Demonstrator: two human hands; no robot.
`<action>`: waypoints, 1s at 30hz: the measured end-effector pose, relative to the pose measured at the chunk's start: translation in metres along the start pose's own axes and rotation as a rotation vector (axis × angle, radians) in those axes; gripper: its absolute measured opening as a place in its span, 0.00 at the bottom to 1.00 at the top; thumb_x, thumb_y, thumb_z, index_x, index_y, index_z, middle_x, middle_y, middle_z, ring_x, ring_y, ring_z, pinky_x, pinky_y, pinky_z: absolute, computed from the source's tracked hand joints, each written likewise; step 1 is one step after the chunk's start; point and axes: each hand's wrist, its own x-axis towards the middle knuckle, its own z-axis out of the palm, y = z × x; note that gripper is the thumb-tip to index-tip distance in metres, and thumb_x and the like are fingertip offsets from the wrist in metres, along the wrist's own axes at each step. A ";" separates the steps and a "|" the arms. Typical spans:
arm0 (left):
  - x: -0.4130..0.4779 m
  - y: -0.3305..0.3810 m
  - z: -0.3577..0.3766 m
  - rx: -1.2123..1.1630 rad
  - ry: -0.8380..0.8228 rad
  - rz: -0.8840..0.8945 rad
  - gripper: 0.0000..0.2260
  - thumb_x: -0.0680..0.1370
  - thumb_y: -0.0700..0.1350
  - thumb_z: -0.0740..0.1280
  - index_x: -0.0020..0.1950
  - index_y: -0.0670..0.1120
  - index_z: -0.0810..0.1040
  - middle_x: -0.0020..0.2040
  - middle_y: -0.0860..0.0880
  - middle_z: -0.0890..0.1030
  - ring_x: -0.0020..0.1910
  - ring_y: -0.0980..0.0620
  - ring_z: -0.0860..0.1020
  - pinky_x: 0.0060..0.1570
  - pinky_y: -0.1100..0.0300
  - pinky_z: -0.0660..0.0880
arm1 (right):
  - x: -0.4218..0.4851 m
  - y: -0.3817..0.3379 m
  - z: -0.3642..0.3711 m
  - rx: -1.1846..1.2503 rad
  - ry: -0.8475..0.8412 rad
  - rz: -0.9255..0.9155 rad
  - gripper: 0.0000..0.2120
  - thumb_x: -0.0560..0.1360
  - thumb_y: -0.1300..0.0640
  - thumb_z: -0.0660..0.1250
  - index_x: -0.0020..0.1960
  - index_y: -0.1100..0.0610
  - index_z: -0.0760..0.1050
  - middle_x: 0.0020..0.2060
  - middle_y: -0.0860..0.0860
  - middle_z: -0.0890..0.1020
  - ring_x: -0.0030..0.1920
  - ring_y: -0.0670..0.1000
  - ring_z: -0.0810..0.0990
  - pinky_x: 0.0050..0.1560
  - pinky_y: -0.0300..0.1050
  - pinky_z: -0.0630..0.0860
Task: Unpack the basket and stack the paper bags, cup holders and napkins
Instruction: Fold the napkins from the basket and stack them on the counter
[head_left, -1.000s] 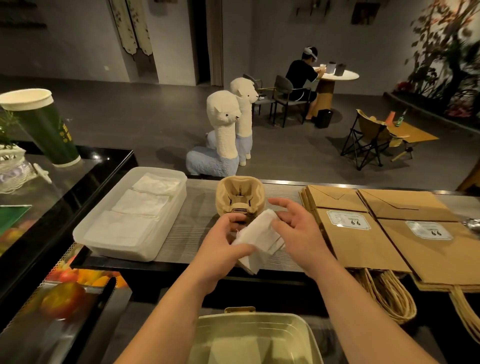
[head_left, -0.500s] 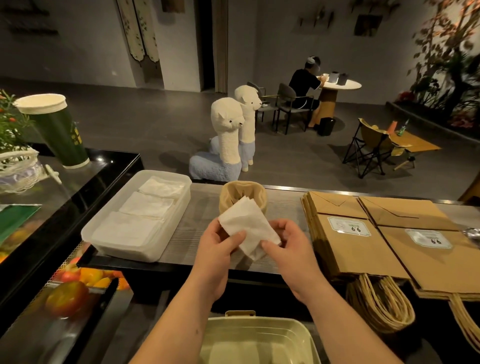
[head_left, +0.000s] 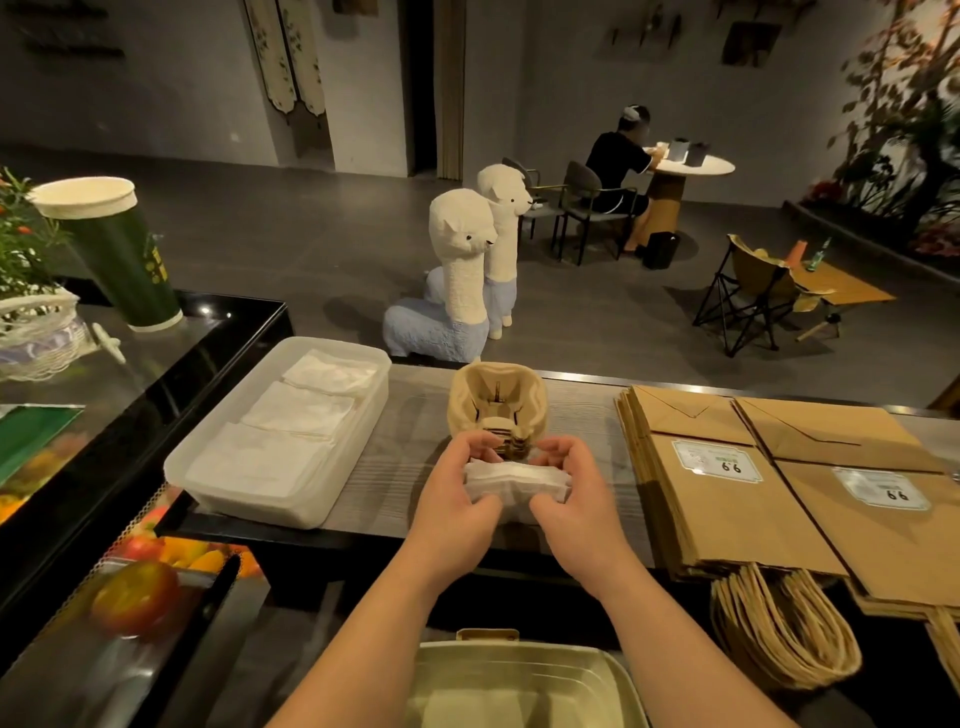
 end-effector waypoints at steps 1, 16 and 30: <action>0.001 -0.001 0.000 -0.002 0.002 -0.003 0.27 0.72 0.29 0.65 0.55 0.63 0.75 0.49 0.60 0.78 0.48 0.58 0.78 0.46 0.64 0.77 | 0.001 -0.001 0.002 0.018 -0.010 0.006 0.24 0.72 0.75 0.64 0.58 0.49 0.71 0.50 0.51 0.78 0.47 0.49 0.79 0.42 0.37 0.79; 0.001 -0.002 -0.015 -0.134 -0.082 -0.090 0.27 0.71 0.30 0.64 0.56 0.61 0.76 0.57 0.48 0.77 0.52 0.50 0.78 0.47 0.60 0.77 | 0.002 0.003 0.008 0.044 0.064 0.065 0.23 0.73 0.73 0.67 0.57 0.48 0.71 0.52 0.52 0.77 0.49 0.51 0.79 0.40 0.38 0.80; 0.000 0.003 -0.016 -0.126 -0.130 -0.117 0.26 0.74 0.27 0.62 0.60 0.56 0.76 0.59 0.48 0.79 0.53 0.52 0.80 0.48 0.62 0.78 | -0.001 -0.005 -0.005 -0.011 -0.052 0.078 0.26 0.75 0.74 0.63 0.61 0.46 0.69 0.55 0.53 0.77 0.53 0.51 0.79 0.49 0.43 0.82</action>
